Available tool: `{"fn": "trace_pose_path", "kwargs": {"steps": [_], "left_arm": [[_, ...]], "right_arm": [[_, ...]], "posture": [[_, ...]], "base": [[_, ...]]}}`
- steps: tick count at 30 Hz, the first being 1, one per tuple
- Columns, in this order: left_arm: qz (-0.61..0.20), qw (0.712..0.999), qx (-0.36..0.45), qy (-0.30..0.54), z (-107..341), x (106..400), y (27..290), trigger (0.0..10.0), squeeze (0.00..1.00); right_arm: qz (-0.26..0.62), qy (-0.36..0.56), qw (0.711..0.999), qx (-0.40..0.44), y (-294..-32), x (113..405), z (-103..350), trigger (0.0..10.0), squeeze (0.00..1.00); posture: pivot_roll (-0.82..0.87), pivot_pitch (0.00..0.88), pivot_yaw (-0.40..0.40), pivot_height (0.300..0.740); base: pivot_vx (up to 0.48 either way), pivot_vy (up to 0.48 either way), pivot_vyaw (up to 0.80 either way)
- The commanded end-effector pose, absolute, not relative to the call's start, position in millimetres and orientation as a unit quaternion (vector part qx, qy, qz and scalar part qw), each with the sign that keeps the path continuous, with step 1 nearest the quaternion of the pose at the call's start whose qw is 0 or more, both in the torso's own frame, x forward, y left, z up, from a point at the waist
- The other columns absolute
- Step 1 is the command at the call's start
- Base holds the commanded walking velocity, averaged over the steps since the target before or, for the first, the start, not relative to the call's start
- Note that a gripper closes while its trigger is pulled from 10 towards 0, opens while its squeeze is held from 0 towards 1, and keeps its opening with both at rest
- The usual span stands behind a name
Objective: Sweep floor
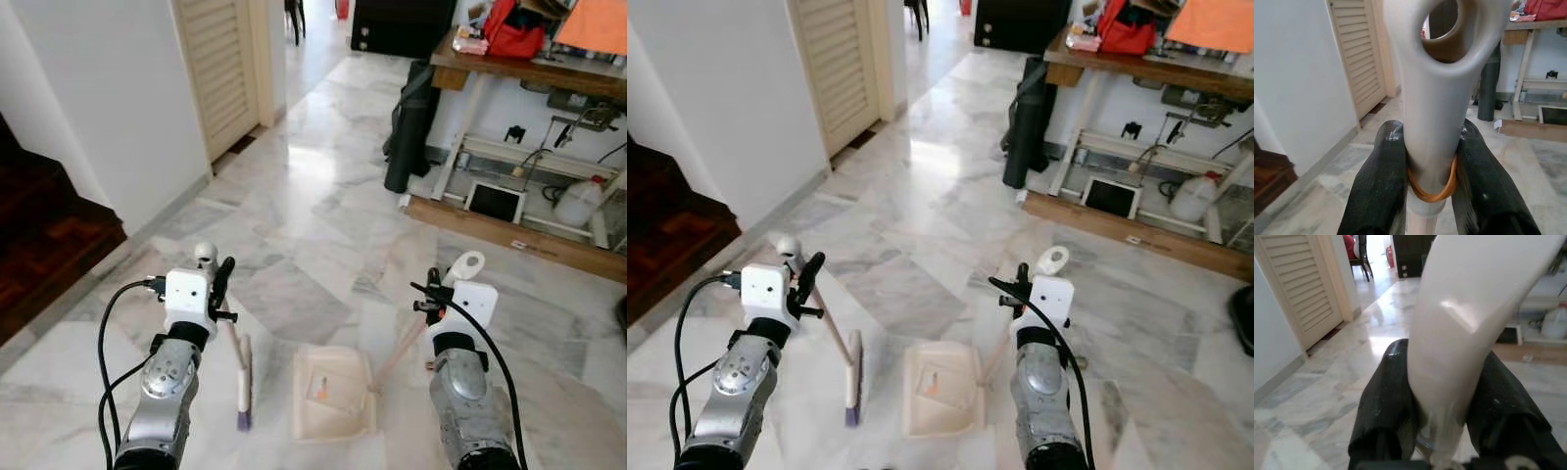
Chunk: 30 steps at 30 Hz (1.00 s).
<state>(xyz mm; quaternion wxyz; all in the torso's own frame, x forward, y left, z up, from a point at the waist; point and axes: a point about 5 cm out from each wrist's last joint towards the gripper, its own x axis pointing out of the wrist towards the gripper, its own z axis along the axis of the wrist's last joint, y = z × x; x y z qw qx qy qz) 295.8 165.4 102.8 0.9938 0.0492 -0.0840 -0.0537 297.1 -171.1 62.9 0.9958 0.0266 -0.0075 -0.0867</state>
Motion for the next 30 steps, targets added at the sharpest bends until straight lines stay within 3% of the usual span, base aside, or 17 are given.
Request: {"fn": "trace_pose_path", "kwargs": {"steps": [1,25,30], "left_arm": [[-0.052,0.991,0.057,-0.105,113.6,297.0,167.7,10.0,0.0],[-0.055,0.992,0.054,-0.101,113.2,296.3,164.2,10.0,0.0],[-0.055,0.992,0.053,-0.101,113.4,296.3,164.3,10.0,0.0]], "right_arm": [[-0.081,-0.038,0.996,0.031,-168.4,302.9,76.8,10.0,0.0],[-0.075,-0.036,0.996,0.031,-166.9,303.8,77.1,10.0,0.0],[-0.072,-0.038,0.996,0.029,-165.3,304.2,77.7,10.0,0.0]], "posture": [[0.12,0.007,-0.001,0.74],[0.12,0.013,0.001,0.74],[0.12,0.011,0.0,0.74]], "base": [[0.0,0.3,0.46],[0.0,0.3,0.06],[0.0,0.3,0.58]]}}
